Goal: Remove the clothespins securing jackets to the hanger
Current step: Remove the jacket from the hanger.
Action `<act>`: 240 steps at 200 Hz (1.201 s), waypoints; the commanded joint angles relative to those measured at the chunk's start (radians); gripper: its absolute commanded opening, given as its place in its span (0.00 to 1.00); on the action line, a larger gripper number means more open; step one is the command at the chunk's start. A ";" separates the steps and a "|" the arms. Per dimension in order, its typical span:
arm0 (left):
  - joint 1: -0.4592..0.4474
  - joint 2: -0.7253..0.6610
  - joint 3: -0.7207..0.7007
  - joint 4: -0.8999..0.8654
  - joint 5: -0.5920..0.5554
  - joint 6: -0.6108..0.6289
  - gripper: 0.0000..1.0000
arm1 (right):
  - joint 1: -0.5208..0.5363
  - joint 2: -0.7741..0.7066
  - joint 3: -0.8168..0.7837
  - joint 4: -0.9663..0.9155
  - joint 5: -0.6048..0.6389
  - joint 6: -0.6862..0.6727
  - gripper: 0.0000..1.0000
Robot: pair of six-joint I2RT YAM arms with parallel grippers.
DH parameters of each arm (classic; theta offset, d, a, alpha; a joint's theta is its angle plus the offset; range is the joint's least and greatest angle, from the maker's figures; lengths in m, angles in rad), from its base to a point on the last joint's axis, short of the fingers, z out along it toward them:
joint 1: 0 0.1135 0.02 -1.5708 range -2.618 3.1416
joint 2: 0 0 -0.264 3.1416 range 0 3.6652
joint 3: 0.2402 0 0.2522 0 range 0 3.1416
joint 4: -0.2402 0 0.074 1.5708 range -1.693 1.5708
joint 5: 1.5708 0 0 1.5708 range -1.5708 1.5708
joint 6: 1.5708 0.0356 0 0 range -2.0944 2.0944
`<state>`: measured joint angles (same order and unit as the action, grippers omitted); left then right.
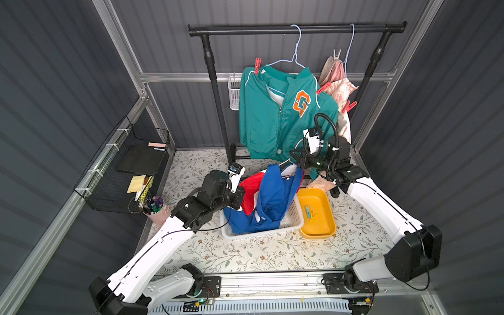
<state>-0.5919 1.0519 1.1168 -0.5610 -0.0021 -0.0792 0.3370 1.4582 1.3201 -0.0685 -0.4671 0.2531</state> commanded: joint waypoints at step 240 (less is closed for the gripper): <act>0.004 -0.317 -0.161 -0.113 -0.560 -0.644 0.00 | -0.148 0.019 0.035 -0.048 0.069 -0.017 0.00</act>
<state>-0.5995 0.7799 0.9615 -0.5919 -0.3798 -0.6411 0.2638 1.4986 1.3560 -0.1303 -0.5457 0.2916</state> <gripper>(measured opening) 0.064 0.065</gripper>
